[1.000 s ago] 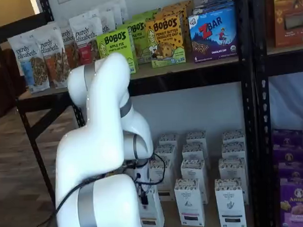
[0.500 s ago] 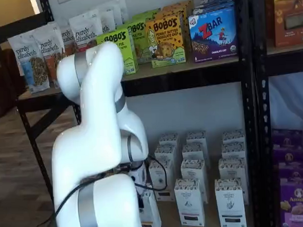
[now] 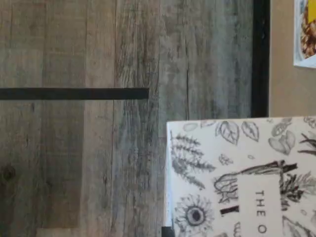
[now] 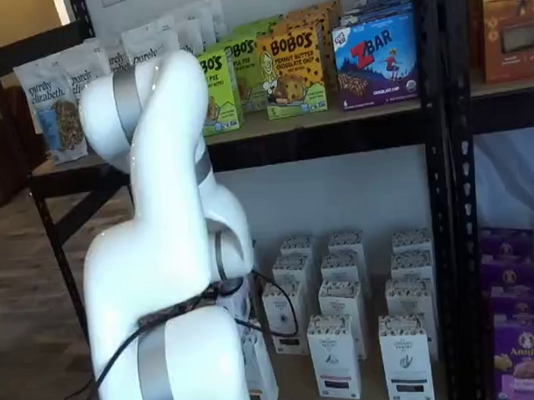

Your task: Pick up the white box with a yellow strip in the middle, on the bottom shelf, the fourth box from the left

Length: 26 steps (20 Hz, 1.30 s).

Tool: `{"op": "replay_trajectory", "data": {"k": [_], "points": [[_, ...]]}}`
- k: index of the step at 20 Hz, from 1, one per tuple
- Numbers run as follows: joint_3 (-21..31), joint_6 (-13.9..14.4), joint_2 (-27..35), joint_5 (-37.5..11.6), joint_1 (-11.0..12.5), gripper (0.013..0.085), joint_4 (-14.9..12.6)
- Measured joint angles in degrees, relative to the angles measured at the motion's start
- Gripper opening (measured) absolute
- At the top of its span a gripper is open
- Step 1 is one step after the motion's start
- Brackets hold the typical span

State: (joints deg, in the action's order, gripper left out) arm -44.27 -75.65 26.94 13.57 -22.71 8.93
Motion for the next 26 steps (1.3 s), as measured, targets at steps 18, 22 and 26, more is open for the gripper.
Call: {"op": "replay_trajectory", "data": {"k": [18, 22, 26], "points": [[5.2, 7.0, -17.3, 14.0, -0.1, 0.049, -6.8], [5.6, 6.5, -20.7, 17.0, 0.1, 0.049, -6.4], [5.8, 5.0, -23.4, 19.8, 0.4, 0.049, -4.8]]}}
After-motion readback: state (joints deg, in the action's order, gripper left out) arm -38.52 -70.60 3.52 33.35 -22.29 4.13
